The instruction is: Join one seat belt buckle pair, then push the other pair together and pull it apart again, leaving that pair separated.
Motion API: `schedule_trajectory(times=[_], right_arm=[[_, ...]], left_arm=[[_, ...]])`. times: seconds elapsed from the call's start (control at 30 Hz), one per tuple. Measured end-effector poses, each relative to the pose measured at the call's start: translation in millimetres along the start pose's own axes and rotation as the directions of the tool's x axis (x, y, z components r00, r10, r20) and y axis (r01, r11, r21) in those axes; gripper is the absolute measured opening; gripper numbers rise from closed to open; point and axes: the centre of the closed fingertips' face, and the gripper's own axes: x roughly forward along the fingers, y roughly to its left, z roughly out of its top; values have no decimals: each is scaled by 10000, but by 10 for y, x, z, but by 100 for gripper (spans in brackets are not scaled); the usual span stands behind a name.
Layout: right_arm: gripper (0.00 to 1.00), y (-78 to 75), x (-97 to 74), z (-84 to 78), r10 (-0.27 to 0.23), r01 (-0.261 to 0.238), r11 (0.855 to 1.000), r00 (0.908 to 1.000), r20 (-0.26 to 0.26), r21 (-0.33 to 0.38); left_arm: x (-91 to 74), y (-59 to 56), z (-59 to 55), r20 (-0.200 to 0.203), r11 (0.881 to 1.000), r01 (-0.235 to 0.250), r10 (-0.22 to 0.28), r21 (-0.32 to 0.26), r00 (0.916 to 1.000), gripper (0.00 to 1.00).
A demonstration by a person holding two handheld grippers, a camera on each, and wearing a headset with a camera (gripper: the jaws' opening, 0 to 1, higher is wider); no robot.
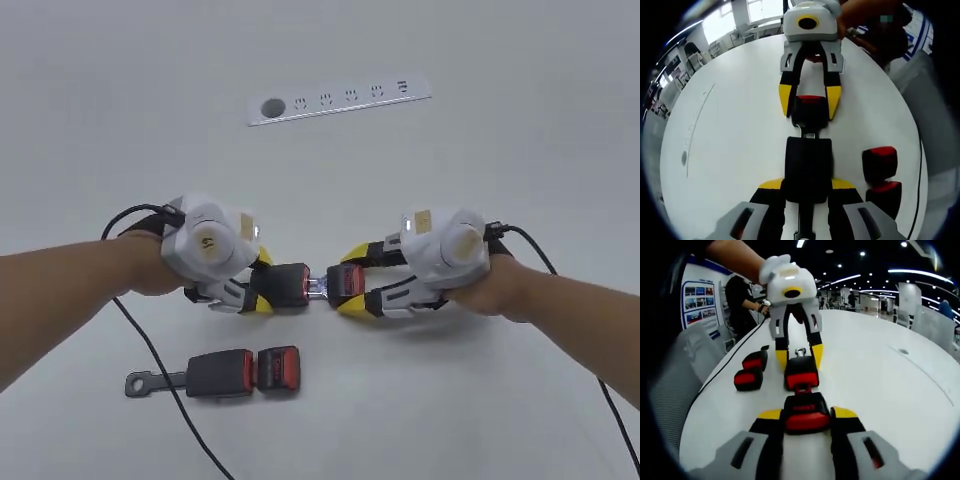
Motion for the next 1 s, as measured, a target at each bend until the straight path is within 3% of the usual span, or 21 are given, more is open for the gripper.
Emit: schedule_trajectory(times=[0.47, 1.0], right_arm=[[37, 23, 136, 81, -189, 187, 9997, 9997, -169, -127], [37, 20, 183, 111, -468, 463, 9988, 9983, -342, -157]], left_arm=[[27, 6, -12, -504, 9990, 191, -170, 410, 9986, 33], [30, 9, -29, -526, 9985, 251, -226, 478, 9984, 33]])
